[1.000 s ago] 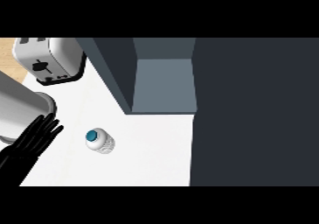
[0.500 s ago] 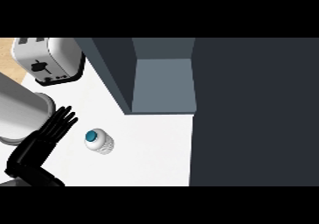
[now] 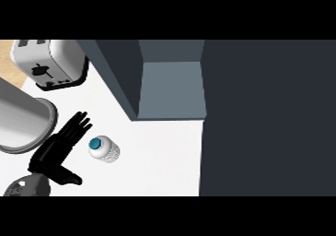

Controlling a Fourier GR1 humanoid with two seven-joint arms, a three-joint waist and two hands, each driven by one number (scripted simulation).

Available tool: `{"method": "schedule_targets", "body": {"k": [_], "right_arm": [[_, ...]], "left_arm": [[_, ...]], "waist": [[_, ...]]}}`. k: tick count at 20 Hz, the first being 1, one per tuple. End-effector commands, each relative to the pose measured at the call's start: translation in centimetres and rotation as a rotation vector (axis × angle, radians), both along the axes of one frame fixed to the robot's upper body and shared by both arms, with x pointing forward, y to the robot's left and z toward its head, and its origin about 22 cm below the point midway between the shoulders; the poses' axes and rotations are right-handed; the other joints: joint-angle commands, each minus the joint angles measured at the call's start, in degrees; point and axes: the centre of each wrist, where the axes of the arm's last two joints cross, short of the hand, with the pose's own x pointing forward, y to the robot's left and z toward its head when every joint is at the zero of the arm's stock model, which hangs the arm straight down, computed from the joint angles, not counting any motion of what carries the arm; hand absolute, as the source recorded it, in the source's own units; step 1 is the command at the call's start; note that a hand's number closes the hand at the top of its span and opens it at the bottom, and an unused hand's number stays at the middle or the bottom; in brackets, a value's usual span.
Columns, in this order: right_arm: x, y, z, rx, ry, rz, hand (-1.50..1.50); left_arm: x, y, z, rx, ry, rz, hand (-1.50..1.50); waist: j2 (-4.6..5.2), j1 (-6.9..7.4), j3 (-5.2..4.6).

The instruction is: Pick up the bottled water, place it into the cabinet and close the cabinet

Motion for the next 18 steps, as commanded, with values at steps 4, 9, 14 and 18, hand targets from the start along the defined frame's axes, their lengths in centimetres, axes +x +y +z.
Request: {"method": "schedule_targets", "body": {"k": [4, 9, 14, 18], "right_arm": [[0.0, -0.1, 0.1, 0.006, 0.001, 0.0, -1.5], [-1.2, -0.8, 0.5, 0.01, -0.015, 0.014, -1.5], [-0.9, -0.6, 0.9, -0.003, -0.01, 0.002, -1.5], [-0.5, 0.9, 0.1, 0.015, -0.01, 0.013, -1.5]], "left_arm": [[-0.2, 0.2, -3.4, -0.048, 0.074, -0.008, -1.5], [1.0, -3.0, -4.7, -0.057, 0.069, -0.016, -1.5], [0.8, -1.8, -5.0, -0.059, 0.066, -0.017, -1.5], [0.6, -1.6, -5.3, -0.081, 0.079, -0.019, -1.5]], "waist": [[0.15, -0.21, -0.05], [0.15, -0.55, -0.06], [0.18, -0.47, -0.08], [0.21, -0.58, -0.1]]}}
